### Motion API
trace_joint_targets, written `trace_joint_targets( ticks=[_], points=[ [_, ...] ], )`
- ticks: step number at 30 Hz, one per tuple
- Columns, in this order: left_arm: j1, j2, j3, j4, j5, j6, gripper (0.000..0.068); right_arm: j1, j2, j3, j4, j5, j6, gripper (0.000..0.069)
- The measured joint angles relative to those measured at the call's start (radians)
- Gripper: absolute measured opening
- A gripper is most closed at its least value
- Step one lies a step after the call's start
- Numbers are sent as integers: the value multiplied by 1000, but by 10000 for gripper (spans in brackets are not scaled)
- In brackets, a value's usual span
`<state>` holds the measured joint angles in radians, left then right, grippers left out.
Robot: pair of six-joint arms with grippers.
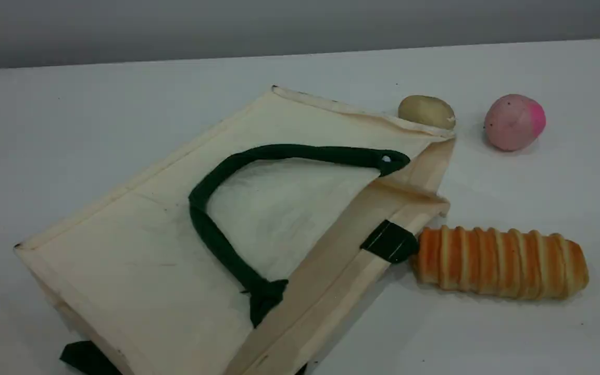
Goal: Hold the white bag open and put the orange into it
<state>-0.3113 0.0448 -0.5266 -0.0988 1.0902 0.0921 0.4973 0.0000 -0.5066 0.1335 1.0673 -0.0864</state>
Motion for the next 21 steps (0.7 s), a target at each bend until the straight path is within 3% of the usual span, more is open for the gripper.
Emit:
trace_joint_targets(
  ticks=[15, 21],
  points=[
    [0, -45, 21, -57, -4, 7, 0, 0, 0, 0, 7, 0, 0, 17],
    [0, -45, 21, -57, -4, 7, 4, -118, 0, 0, 8, 1, 0, 27]
  ],
)
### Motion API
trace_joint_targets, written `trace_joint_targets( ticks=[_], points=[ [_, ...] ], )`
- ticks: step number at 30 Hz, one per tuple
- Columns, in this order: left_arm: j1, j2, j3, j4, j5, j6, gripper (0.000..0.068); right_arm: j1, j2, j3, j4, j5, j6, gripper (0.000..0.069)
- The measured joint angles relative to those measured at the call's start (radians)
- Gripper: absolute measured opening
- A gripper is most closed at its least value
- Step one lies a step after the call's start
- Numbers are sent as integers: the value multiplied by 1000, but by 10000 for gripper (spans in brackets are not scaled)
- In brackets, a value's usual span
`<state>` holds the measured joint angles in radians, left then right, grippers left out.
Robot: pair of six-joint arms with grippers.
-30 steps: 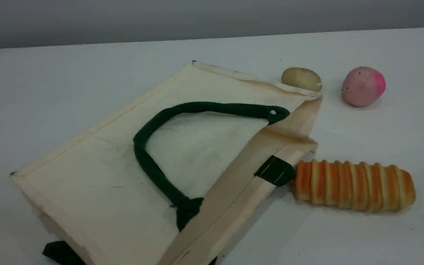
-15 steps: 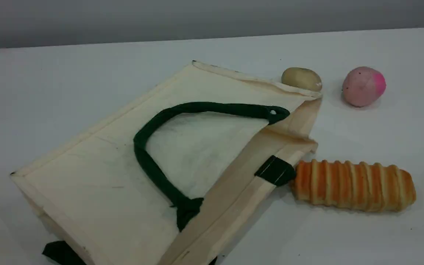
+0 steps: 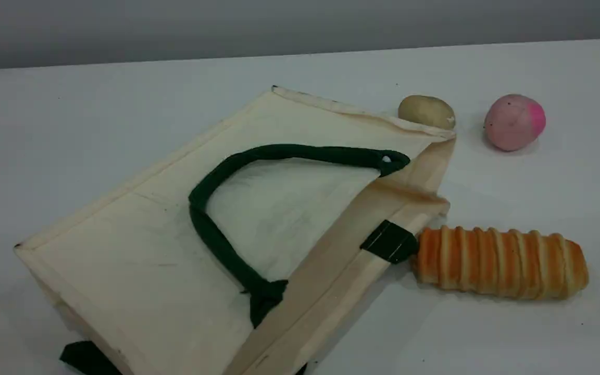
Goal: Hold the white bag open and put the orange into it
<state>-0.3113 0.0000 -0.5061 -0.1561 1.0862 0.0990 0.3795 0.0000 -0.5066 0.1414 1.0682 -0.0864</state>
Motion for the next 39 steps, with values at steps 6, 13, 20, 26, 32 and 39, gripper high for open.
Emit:
trace_joint_targets(
  ticks=[6, 13, 20, 26, 32, 39],
  points=[
    [1, 0, 0, 0, 0, 1, 8, -216, 0, 0, 0, 0, 0, 36],
    [166, 0, 0, -7, 0, 1, 17, -330, 0, 0, -1, 0, 0, 45],
    [330, 0, 0, -6, 0, 0, 24, -330, 0, 0, -1, 0, 0, 57],
    [297, 0, 0, -5, 0, 0, 31, -330, 0, 0, -2, 0, 0, 66],
    [289, 0, 0, -3, 0, -1, 40, -330, 0, 0, -1, 0, -1, 71],
    [289, 0, 0, -3, 0, -1, 40, -330, 0, 0, -1, 0, -1, 81]
  ],
)
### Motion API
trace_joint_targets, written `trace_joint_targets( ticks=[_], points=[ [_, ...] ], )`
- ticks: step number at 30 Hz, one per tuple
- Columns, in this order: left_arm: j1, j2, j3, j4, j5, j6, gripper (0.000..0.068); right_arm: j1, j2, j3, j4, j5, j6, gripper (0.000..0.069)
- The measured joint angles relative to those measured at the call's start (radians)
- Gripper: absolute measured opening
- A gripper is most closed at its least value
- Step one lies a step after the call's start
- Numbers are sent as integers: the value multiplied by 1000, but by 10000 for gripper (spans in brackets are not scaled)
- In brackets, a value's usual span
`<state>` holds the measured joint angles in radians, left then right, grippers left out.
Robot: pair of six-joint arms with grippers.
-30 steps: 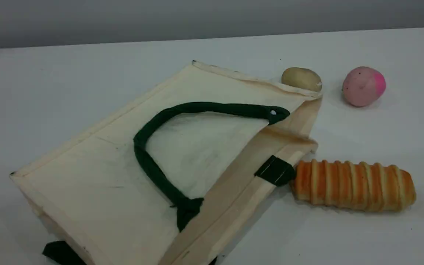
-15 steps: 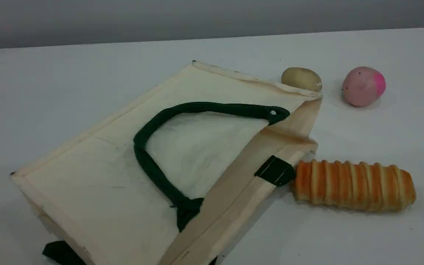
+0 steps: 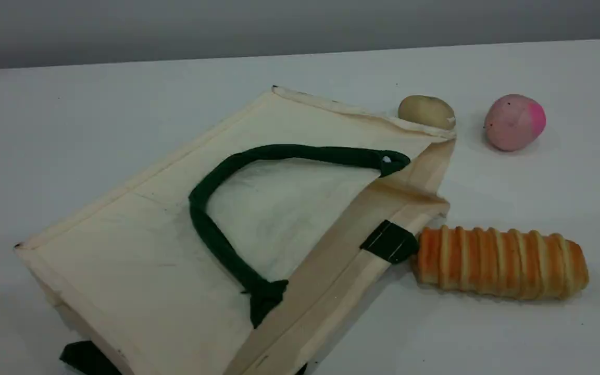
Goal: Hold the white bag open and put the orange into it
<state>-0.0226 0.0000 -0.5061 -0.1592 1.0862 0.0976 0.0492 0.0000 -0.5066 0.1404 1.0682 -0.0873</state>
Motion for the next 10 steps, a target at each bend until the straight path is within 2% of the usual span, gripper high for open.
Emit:
trace_joint_targets(
  ticks=[10],
  points=[
    [0, 0, 0, -1, 0, 0, 40, 1, 0, 0, 0, 0, 0, 92]
  ],
)
